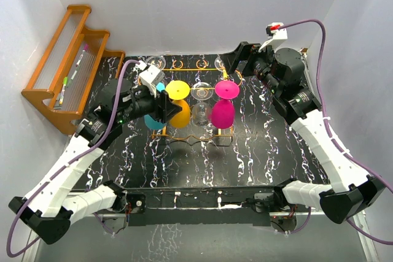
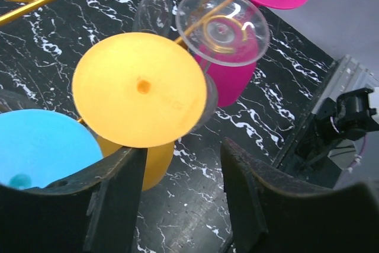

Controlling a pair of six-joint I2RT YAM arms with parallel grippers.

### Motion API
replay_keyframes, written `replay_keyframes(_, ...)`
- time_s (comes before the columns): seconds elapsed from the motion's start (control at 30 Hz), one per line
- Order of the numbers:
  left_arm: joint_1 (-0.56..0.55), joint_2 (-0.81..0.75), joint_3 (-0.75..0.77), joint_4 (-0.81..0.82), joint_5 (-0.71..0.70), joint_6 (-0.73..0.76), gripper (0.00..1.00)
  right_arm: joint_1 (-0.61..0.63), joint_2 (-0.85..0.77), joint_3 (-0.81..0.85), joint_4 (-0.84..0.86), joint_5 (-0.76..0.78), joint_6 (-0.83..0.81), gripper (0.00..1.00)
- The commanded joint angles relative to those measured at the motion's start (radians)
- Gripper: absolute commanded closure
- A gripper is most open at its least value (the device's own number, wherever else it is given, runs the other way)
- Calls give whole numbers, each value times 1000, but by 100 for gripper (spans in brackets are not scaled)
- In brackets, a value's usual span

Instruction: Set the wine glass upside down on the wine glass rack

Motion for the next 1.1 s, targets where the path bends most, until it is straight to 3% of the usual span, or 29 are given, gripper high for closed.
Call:
replay_keyframes(0.0, 2, -52, 84, -70, 93, 64, 42, -2, -26, 13, 6, 31, 6, 2)
replay_keyframes(0.17, 2, -75, 157, -222, 148, 134, 19, -8, -35, 7, -27, 104, -6, 2)
replay_keyframes(0.23, 1, -94, 181, -277, 148, 168, 4, -17, -35, 6, -28, 122, -1, 2)
replay_keyframes(0.37, 3, -141, 243, -346, 17, 234, 3, -95, -12, 38, -65, 90, 15, 2)
replay_keyframes(0.47, 59, -160, 276, -355, -137, 287, 3, -256, 53, 82, -154, -45, 46, 2)
replay_keyframes(0.6, 171, -182, 302, -358, -360, 349, 3, -462, 40, -7, -154, -146, 99, 2)
replay_keyframes(0.83, 348, -87, 318, -497, -595, 410, 3, -516, -73, -224, -129, -95, 109, 2)
replay_keyframes(0.93, 426, -35, 295, -537, -595, 376, 3, -516, -112, -328, -124, -114, 115, 2)
replay_keyframes(1.07, 565, 40, 268, -608, -396, 275, 3, -516, -139, -425, -191, -94, 182, 2)
